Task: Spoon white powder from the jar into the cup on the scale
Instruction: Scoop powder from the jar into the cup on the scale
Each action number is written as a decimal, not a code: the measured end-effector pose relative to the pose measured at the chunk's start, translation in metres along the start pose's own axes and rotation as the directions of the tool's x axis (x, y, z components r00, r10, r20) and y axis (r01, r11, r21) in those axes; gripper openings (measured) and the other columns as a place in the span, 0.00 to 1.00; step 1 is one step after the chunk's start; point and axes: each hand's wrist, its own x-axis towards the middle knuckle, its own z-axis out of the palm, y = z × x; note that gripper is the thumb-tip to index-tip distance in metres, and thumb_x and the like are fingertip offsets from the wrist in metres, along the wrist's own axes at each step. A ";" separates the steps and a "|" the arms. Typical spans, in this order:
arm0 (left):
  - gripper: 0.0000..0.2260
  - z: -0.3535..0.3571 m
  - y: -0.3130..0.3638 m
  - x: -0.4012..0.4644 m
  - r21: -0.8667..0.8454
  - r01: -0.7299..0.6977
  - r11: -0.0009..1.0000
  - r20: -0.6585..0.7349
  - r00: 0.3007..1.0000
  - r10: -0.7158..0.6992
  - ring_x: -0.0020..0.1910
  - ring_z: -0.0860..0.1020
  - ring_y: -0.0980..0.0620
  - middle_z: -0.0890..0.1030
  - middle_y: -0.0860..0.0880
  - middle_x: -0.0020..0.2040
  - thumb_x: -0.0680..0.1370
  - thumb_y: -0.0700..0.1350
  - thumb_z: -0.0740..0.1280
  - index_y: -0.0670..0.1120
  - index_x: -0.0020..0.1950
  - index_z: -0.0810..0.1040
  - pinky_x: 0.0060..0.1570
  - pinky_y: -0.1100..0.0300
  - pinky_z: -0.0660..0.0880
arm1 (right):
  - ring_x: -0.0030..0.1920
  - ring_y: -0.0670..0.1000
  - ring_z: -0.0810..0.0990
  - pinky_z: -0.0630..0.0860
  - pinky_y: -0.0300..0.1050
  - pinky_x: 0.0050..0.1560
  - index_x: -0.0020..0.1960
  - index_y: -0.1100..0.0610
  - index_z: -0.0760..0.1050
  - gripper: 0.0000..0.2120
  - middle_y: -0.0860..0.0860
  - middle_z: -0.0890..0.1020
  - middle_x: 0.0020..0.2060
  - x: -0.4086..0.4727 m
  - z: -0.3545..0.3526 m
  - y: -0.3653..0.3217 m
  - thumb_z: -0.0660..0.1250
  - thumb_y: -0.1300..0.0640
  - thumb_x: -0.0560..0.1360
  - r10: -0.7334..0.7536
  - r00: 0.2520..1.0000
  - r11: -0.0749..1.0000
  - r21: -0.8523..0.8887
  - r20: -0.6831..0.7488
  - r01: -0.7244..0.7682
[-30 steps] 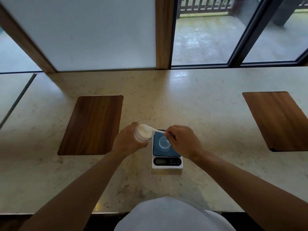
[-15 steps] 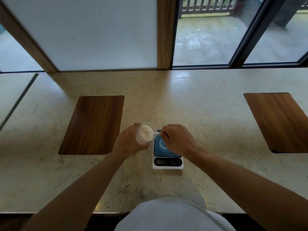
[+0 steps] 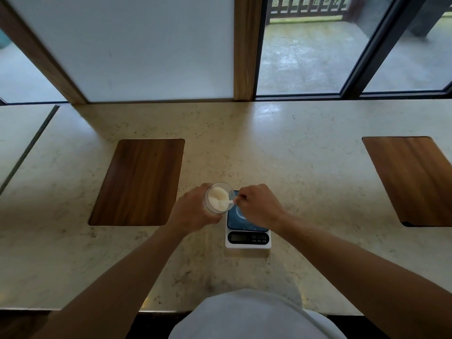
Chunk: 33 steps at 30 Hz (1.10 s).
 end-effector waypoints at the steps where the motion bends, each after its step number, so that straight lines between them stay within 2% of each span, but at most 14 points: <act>1: 0.37 0.000 0.000 0.000 0.002 0.005 1.000 0.003 1.000 -0.005 0.50 0.79 0.56 0.81 0.57 0.56 0.63 0.59 0.80 0.55 0.69 0.72 0.46 0.63 0.75 | 0.26 0.47 0.73 0.70 0.43 0.28 0.35 0.61 0.79 0.16 0.51 0.80 0.28 0.000 0.001 0.000 0.61 0.57 0.77 0.011 1.000 1.000 0.011 0.007 -0.011; 3: 0.37 0.000 0.000 0.000 0.007 0.009 1.000 0.008 1.000 -0.009 0.51 0.79 0.56 0.81 0.56 0.57 0.63 0.60 0.80 0.55 0.69 0.72 0.48 0.60 0.77 | 0.24 0.45 0.70 0.68 0.42 0.27 0.33 0.61 0.78 0.16 0.51 0.79 0.27 0.000 0.002 0.001 0.61 0.57 0.76 0.031 0.999 0.999 0.036 0.017 -0.032; 8: 0.38 -0.001 0.001 0.001 -0.015 0.017 1.000 0.008 1.000 -0.017 0.50 0.79 0.56 0.79 0.59 0.55 0.63 0.59 0.81 0.55 0.69 0.72 0.46 0.65 0.73 | 0.24 0.46 0.66 0.65 0.42 0.25 0.34 0.64 0.78 0.15 0.58 0.80 0.28 -0.001 0.000 0.003 0.61 0.56 0.74 0.097 0.995 0.984 0.148 0.023 -0.099; 14: 0.38 0.002 0.003 0.002 -0.035 0.018 0.999 0.023 1.000 -0.017 0.49 0.78 0.56 0.77 0.60 0.54 0.63 0.57 0.82 0.53 0.70 0.72 0.43 0.73 0.68 | 0.25 0.47 0.70 0.68 0.43 0.28 0.35 0.62 0.82 0.15 0.57 0.82 0.29 -0.004 -0.006 0.006 0.63 0.56 0.75 0.155 0.988 0.968 0.195 0.020 -0.156; 18: 0.38 0.005 0.000 0.002 -0.049 0.042 0.998 0.025 0.999 -0.040 0.50 0.79 0.55 0.79 0.58 0.55 0.63 0.58 0.81 0.54 0.69 0.71 0.45 0.69 0.72 | 0.27 0.48 0.72 0.70 0.44 0.30 0.37 0.61 0.83 0.15 0.57 0.83 0.31 -0.006 -0.010 0.009 0.63 0.56 0.75 0.176 0.984 0.958 0.228 0.018 -0.176; 25: 0.36 0.009 -0.004 0.003 -0.103 0.045 0.994 0.025 0.999 -0.043 0.54 0.80 0.52 0.81 0.54 0.59 0.66 0.56 0.81 0.52 0.69 0.72 0.58 0.54 0.79 | 0.29 0.47 0.75 0.72 0.39 0.30 0.38 0.56 0.83 0.13 0.53 0.83 0.32 -0.012 -0.021 0.009 0.64 0.55 0.77 0.157 0.988 0.956 0.252 0.000 -0.152; 29: 0.36 0.010 -0.006 0.004 -0.129 0.052 0.990 0.035 0.998 -0.047 0.57 0.79 0.52 0.80 0.55 0.62 0.67 0.57 0.81 0.53 0.70 0.71 0.61 0.53 0.79 | 0.27 0.45 0.73 0.65 0.30 0.26 0.41 0.57 0.84 0.12 0.49 0.81 0.30 -0.015 -0.030 0.008 0.64 0.55 0.78 0.141 0.990 0.954 0.268 -0.013 -0.133; 33: 0.38 0.009 -0.009 0.003 -0.141 0.065 0.988 0.048 0.997 -0.059 0.58 0.79 0.52 0.80 0.55 0.64 0.66 0.59 0.80 0.54 0.72 0.70 0.61 0.52 0.79 | 0.27 0.43 0.72 0.67 0.27 0.25 0.39 0.57 0.83 0.12 0.46 0.79 0.29 -0.018 -0.040 0.010 0.64 0.56 0.78 0.134 0.990 0.953 0.279 -0.038 -0.119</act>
